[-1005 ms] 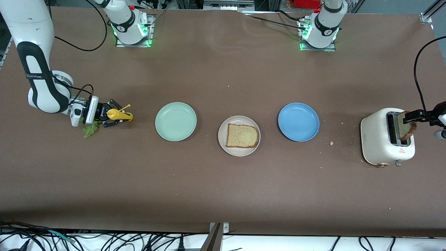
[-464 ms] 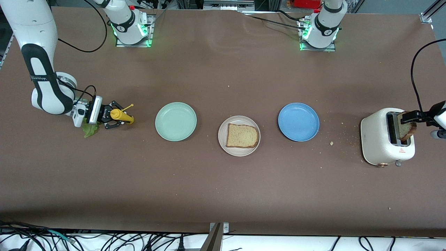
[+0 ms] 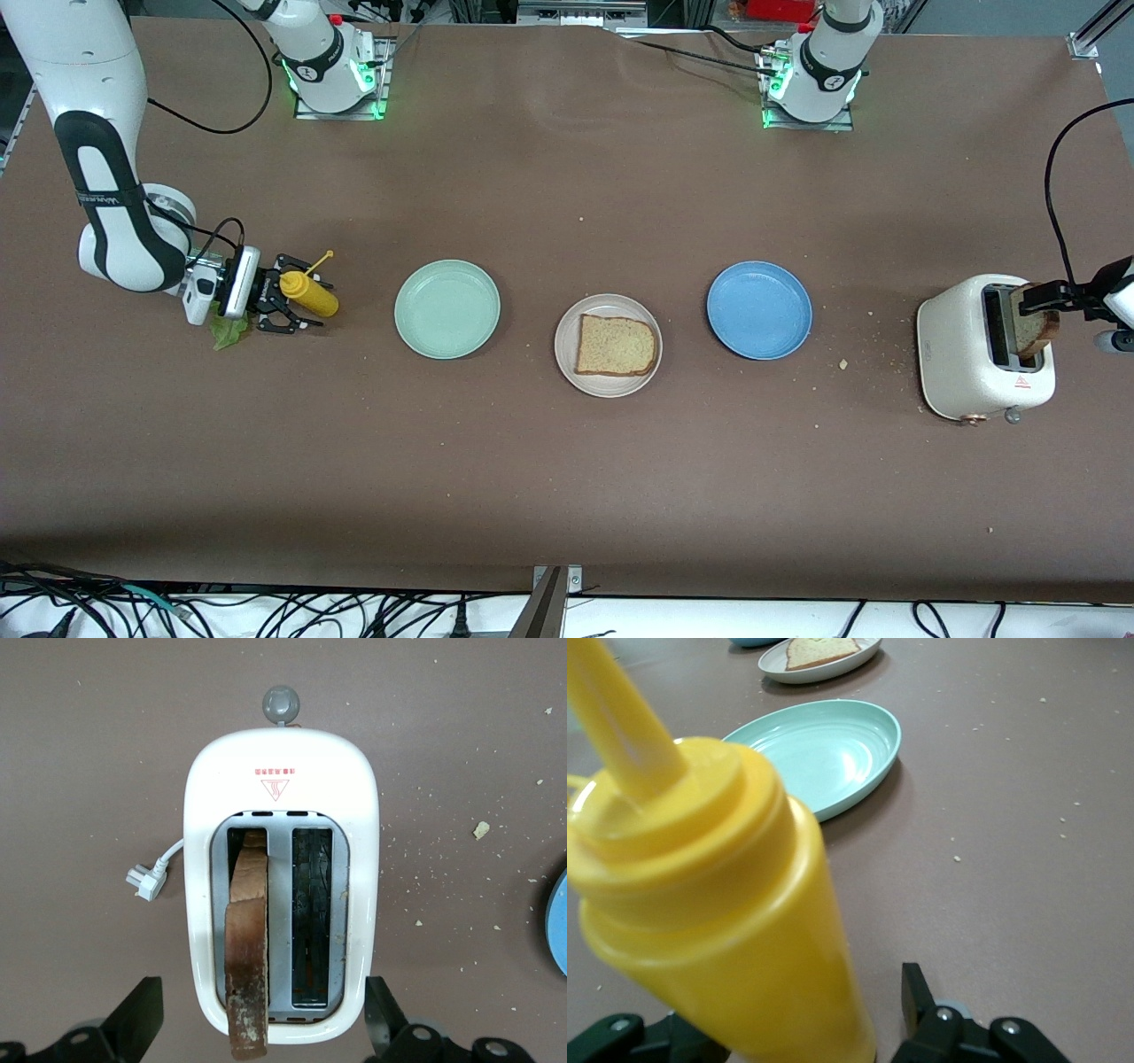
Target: Make sandwich in beige plate with both arms
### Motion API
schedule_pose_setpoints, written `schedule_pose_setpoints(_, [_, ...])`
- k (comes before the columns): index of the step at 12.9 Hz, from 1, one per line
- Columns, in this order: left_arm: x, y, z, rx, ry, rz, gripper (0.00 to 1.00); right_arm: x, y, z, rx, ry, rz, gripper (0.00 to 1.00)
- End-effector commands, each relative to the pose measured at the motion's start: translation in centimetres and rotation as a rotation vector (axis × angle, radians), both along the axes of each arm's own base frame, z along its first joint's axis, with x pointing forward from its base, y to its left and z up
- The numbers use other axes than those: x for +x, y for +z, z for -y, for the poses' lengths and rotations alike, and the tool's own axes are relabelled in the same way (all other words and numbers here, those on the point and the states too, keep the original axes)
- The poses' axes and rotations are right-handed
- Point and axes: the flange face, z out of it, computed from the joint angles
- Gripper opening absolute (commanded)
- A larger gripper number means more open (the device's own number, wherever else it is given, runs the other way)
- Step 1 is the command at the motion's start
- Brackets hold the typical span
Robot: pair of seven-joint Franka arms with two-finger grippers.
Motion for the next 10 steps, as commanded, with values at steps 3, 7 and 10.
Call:
schedule_pose_setpoints(3, [-0.5, -0.3, -0.2, 0.013, -0.026, -0.009, 1.0, 1.0, 3.6, 2.1, -0.084, -0.041, -0.097, 0.75])
schedule_pose_setpoints(7, [-0.3, -1.6, -0.2, 0.01, -0.026, -0.025, 1.0, 1.2, 7.9, 5.9, -0.211, -0.089, -0.188, 0.76])
schedule_pose_setpoints(10, [-0.3, -2.4, -0.8, 0.008, -0.018, -0.034, 1.0, 2.3, 13.5, 7.9, -0.353, -0.161, -0.258, 0.79])
